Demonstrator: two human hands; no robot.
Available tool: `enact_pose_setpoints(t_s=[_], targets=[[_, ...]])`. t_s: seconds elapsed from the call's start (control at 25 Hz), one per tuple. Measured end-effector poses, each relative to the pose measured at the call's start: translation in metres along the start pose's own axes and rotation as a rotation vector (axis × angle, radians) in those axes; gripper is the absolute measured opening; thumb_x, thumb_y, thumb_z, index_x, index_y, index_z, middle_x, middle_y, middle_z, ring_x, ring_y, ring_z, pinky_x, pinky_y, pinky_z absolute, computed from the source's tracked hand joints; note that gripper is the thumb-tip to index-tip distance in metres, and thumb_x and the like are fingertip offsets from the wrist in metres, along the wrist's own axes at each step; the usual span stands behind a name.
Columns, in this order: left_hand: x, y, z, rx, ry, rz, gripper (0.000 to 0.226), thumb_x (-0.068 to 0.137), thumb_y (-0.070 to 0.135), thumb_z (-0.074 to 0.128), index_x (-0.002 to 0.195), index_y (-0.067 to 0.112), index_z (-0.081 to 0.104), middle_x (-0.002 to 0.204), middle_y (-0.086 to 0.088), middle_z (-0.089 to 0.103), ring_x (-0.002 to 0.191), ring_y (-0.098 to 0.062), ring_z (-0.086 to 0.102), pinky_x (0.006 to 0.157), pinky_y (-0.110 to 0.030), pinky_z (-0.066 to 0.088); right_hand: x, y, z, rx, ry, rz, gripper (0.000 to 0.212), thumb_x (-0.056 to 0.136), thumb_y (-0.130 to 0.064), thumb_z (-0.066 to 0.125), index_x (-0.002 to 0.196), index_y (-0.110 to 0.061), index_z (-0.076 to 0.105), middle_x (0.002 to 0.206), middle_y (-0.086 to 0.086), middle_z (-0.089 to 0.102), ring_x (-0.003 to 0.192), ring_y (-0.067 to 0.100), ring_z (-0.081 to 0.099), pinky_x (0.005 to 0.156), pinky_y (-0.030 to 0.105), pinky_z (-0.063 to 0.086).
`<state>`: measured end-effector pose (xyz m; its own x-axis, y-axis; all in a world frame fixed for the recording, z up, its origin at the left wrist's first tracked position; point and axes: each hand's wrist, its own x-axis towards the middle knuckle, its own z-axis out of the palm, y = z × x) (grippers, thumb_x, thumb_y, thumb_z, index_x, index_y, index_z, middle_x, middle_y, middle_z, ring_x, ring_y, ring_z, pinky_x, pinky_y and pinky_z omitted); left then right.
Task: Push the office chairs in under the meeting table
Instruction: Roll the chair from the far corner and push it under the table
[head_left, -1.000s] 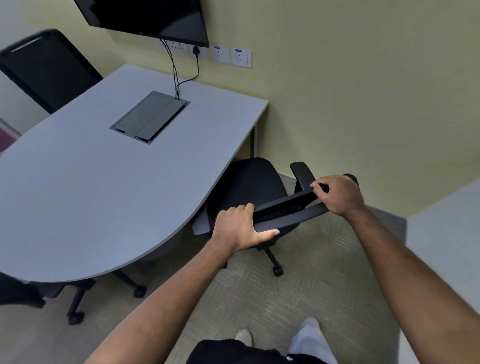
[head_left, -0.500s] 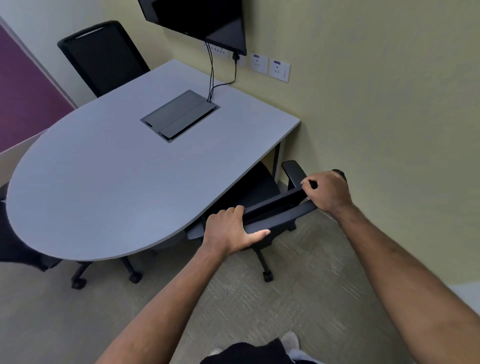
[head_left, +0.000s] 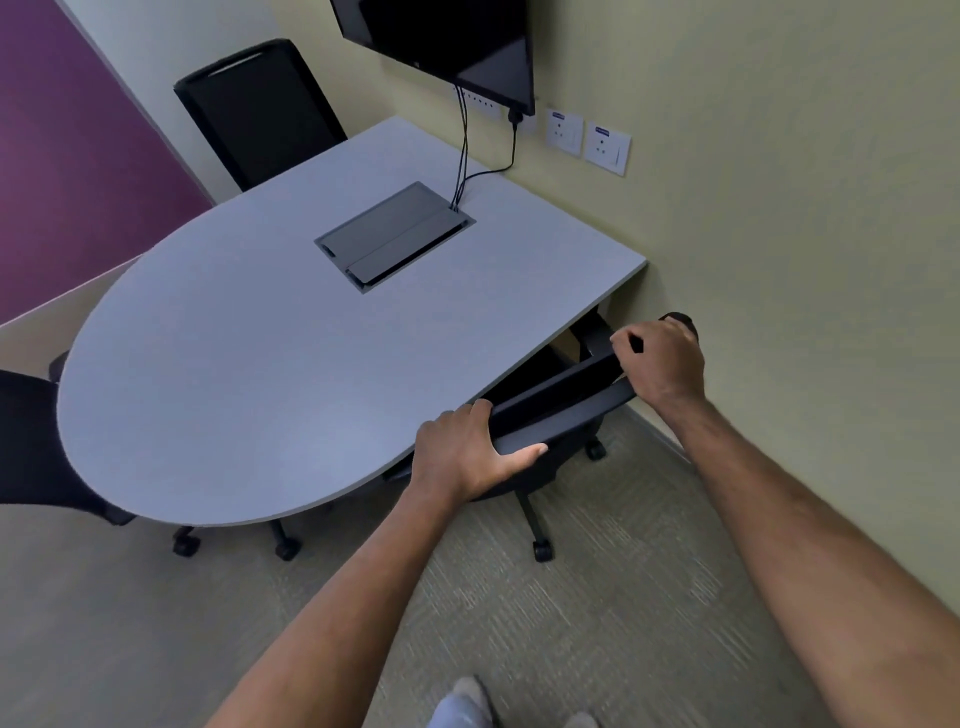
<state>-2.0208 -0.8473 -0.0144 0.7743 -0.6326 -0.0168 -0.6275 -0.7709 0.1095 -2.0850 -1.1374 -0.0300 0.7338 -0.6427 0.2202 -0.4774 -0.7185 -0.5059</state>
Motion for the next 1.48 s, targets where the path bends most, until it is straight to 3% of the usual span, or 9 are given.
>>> enact_pose_setpoints(t_s=[0.16,0.24,0.32,0.52,0.68,0.88,1.16,1.32,1.48], targets=[[0.030,-0.004,0.005,-0.005,-0.001,-0.014,0.106,0.068,0.108,0.021,0.118,0.024,0.062,0.097,0.005,0.070,0.085,-0.023,0.067,0.073,-0.040,0.057,0.036,0.005,0.015,0.000,-0.022,-0.012,0.037,0.097,-0.038,0.049,0.070,-0.022,0.067,0.071,-0.006,0.064,0.085,0.025,0.054,0.077,0.035,0.044],[0.042,-0.004,0.004,-0.004,-0.003,-0.020,0.107,0.068,0.108,0.020,0.117,0.022,0.062,0.099,0.004,0.071,0.086,-0.024,0.067,0.075,-0.042,0.058,0.051,0.004,0.019,0.011,-0.049,-0.015,0.041,0.097,-0.041,0.044,0.076,-0.020,0.072,0.081,-0.003,0.073,0.088,0.026,0.059,0.099,0.039,0.049],[0.054,0.000,0.004,-0.008,-0.011,-0.035,0.108,0.068,0.108,0.019,0.116,0.021,0.061,0.101,0.002,0.071,0.088,-0.025,0.067,0.076,-0.043,0.058,0.069,0.002,0.022,0.005,-0.069,-0.036,0.043,0.098,-0.041,0.043,0.080,-0.018,0.075,0.090,0.000,0.077,0.092,0.028,0.065,0.117,0.041,0.044],[0.078,0.019,0.003,-0.007,-0.020,-0.074,0.106,0.070,0.106,0.021,0.110,0.017,0.061,0.093,0.000,0.067,0.079,-0.025,0.063,0.063,-0.039,0.045,0.107,0.009,0.024,0.026,-0.068,-0.085,0.031,0.103,-0.027,0.055,0.088,-0.017,0.080,0.101,0.003,0.079,0.100,0.030,0.068,0.122,0.045,0.036],[0.097,0.031,0.005,-0.001,-0.032,-0.096,0.105,0.072,0.104,0.020,0.109,0.015,0.061,0.091,-0.001,0.065,0.075,-0.023,0.059,0.063,-0.038,0.045,0.131,0.009,0.032,0.028,-0.046,-0.086,0.030,0.102,-0.026,0.056,0.087,-0.013,0.079,0.096,0.006,0.078,0.096,0.032,0.068,0.119,0.043,0.038],[0.112,0.045,0.005,-0.002,-0.037,-0.116,0.107,0.072,0.103,0.018,0.113,0.014,0.061,0.096,-0.003,0.066,0.082,-0.027,0.064,0.064,-0.039,0.041,0.148,0.017,0.032,0.048,-0.055,-0.081,0.039,0.098,-0.038,0.050,0.084,-0.013,0.077,0.092,0.004,0.076,0.095,0.030,0.067,0.092,0.049,0.053],[0.114,0.051,-0.004,-0.034,-0.049,-0.154,0.096,0.076,0.101,0.031,0.118,0.019,0.058,0.105,-0.001,0.068,0.092,-0.029,0.066,0.066,-0.039,0.037,0.156,0.026,0.031,0.085,-0.055,-0.101,0.047,0.096,-0.042,0.044,0.089,-0.016,0.082,0.092,0.001,0.080,0.090,0.023,0.070,0.086,0.040,0.056],[0.108,0.054,-0.001,-0.059,-0.003,-0.178,0.093,0.074,0.100,0.033,0.116,0.021,0.059,0.105,0.001,0.070,0.094,-0.028,0.067,0.069,-0.039,0.041,0.155,0.029,0.034,0.090,-0.046,-0.074,0.050,0.094,-0.044,0.041,0.085,-0.017,0.082,0.087,-0.001,0.079,0.085,0.021,0.066,0.081,0.036,0.052],[0.105,0.053,0.004,-0.081,0.045,-0.197,0.090,0.073,0.102,0.036,0.111,0.024,0.061,0.102,0.005,0.070,0.092,-0.026,0.067,0.071,-0.038,0.047,0.152,0.029,0.036,0.088,-0.007,-0.099,0.048,0.094,-0.043,0.042,0.083,-0.019,0.082,0.085,-0.003,0.078,0.077,0.011,0.051,0.075,0.025,0.035]])
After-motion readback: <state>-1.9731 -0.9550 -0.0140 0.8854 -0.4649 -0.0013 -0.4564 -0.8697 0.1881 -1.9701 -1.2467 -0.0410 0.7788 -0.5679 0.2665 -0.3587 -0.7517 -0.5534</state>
